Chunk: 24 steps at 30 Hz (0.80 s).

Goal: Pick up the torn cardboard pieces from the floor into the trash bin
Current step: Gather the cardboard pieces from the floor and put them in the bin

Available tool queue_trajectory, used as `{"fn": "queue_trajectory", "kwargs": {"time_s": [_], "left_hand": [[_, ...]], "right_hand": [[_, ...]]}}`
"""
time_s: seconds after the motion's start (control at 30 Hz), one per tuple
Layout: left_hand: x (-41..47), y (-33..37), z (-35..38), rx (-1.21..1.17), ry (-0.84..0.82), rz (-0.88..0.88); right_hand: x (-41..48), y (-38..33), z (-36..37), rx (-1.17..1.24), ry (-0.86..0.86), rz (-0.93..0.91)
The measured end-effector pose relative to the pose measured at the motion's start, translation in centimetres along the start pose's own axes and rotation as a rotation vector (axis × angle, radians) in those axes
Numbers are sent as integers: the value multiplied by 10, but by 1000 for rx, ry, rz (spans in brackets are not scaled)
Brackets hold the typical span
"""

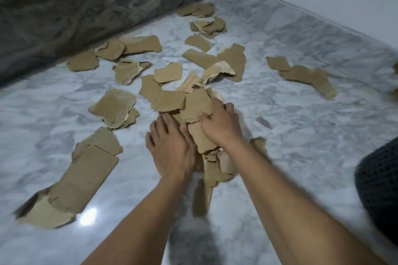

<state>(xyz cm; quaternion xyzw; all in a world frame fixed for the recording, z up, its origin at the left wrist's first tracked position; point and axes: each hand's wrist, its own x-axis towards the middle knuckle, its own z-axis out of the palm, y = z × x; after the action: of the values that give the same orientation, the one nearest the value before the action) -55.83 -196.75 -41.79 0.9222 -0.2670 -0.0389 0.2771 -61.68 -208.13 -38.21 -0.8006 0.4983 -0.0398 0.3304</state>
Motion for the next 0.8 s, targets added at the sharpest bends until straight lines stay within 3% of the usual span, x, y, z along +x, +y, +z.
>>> {"fn": "queue_trajectory", "kwargs": {"time_s": [0.1, 0.3, 0.43, 0.53, 0.8], "left_hand": [[7, -1, -8, -275, 43, -85], [9, 8, -54, -982, -183, -369], [-1, 38, -73, -962, -265, -232], [-5, 74, -90, -1061, -313, -246], [-34, 231, -164, -1267, -386, -6]], "right_hand": [[-14, -16, 13, 225, -16, 9], [-36, -15, 11, 571, 14, 80], [-54, -14, -24, 599, 149, 82], [-68, -18, -70, 565, 232, 41], [-127, -26, -253, 471, 532, -77]]}}
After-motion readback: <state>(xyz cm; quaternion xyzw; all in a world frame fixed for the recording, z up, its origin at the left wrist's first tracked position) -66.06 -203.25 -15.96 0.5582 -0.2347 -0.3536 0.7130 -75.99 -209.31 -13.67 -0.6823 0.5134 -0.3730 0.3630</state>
